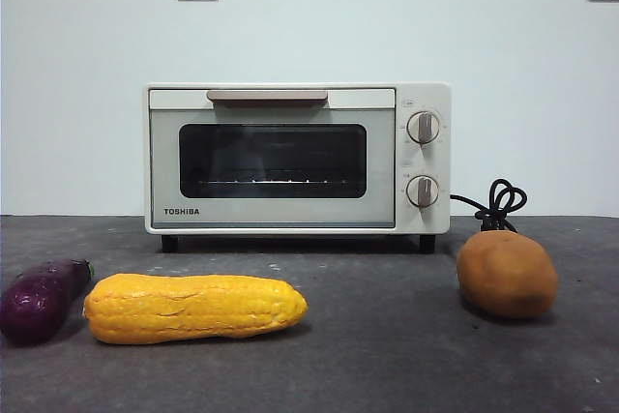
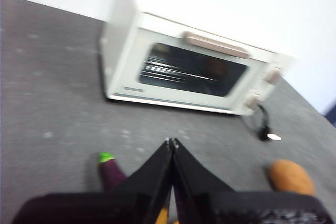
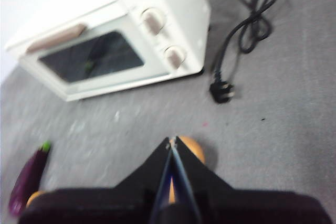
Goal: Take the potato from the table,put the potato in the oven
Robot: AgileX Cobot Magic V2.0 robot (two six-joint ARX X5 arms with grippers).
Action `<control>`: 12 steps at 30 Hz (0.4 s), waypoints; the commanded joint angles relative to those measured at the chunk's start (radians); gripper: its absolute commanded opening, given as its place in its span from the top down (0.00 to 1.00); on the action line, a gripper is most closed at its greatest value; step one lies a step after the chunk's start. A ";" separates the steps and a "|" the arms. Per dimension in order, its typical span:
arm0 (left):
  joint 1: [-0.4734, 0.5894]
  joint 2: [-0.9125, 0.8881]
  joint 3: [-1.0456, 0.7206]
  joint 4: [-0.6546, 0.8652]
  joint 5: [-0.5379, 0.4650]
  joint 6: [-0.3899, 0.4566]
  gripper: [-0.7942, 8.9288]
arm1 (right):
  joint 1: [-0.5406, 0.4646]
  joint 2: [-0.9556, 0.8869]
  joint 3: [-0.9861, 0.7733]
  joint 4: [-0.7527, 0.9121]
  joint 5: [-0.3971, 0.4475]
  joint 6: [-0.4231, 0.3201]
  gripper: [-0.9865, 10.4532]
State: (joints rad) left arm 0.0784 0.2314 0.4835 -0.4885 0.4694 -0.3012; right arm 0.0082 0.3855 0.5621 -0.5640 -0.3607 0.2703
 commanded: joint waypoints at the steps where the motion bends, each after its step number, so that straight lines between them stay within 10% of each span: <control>1: 0.000 0.091 0.103 -0.051 0.081 0.090 0.93 | 0.011 0.092 0.144 -0.098 -0.032 -0.155 0.92; 12: -0.023 0.318 0.393 -0.306 0.245 0.309 0.93 | 0.080 0.356 0.554 -0.503 -0.085 -0.362 0.92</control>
State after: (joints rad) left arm 0.0620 0.5468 0.8661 -0.7811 0.7086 -0.0593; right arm 0.0841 0.7357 1.1019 -1.0557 -0.4435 -0.0456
